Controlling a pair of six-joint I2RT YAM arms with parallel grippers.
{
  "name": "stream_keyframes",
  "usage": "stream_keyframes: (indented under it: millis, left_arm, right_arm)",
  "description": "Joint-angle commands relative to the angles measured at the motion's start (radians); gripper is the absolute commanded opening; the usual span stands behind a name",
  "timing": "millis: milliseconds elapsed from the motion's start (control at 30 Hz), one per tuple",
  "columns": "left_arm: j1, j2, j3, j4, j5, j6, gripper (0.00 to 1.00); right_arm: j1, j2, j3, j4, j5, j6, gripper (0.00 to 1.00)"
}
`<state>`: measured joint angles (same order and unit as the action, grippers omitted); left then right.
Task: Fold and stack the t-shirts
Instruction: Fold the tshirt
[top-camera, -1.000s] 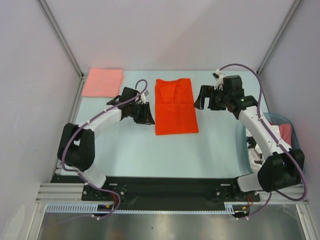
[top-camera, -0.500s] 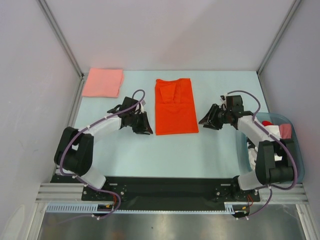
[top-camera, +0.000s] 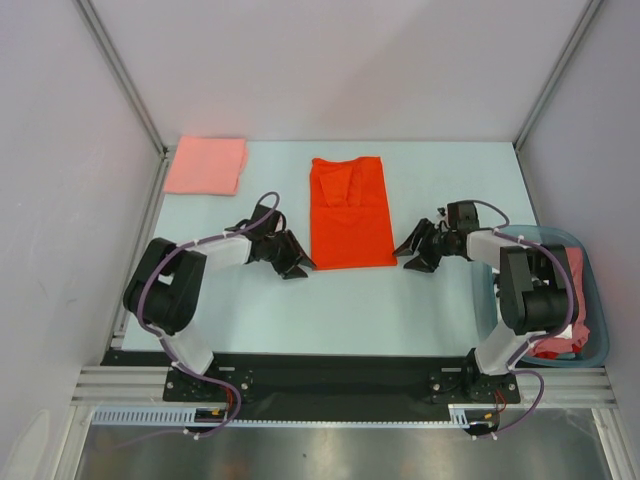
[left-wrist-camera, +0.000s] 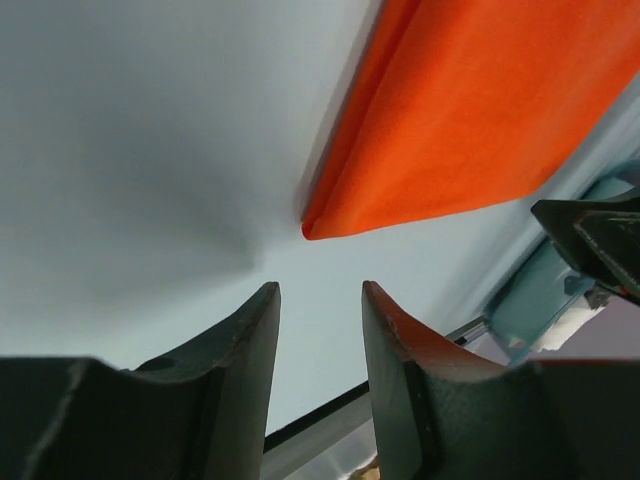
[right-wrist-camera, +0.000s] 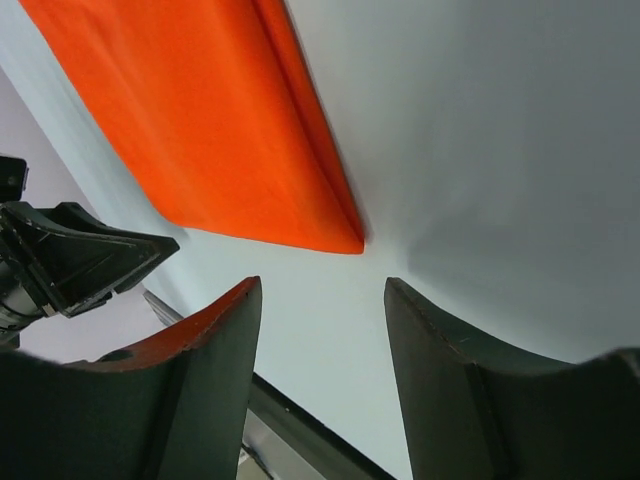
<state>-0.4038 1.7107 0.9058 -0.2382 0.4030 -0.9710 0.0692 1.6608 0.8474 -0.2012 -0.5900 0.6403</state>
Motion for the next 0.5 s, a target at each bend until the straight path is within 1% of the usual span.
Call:
stream_keyframes:
  millis: [0,67,200,467]
  left_arm:
    - [-0.004,0.004,-0.018,0.042,-0.018,-0.145,0.44]
    - [-0.004,0.015,-0.018,0.017,-0.036,-0.162,0.44]
    - [-0.004,0.041,-0.021,0.033,-0.046,-0.218,0.43]
    - [-0.004,0.099,0.005,0.030,-0.073,-0.247,0.42]
  right_arm:
    - [0.004,0.025,-0.007,0.063,-0.037,0.021,0.58]
    - [0.007,0.025,-0.008,0.071,-0.039,0.019,0.57]
    - [0.014,0.017,-0.011,0.082,-0.028,0.009,0.56]
    - [0.021,0.016,-0.014,0.066,-0.008,-0.017,0.54]
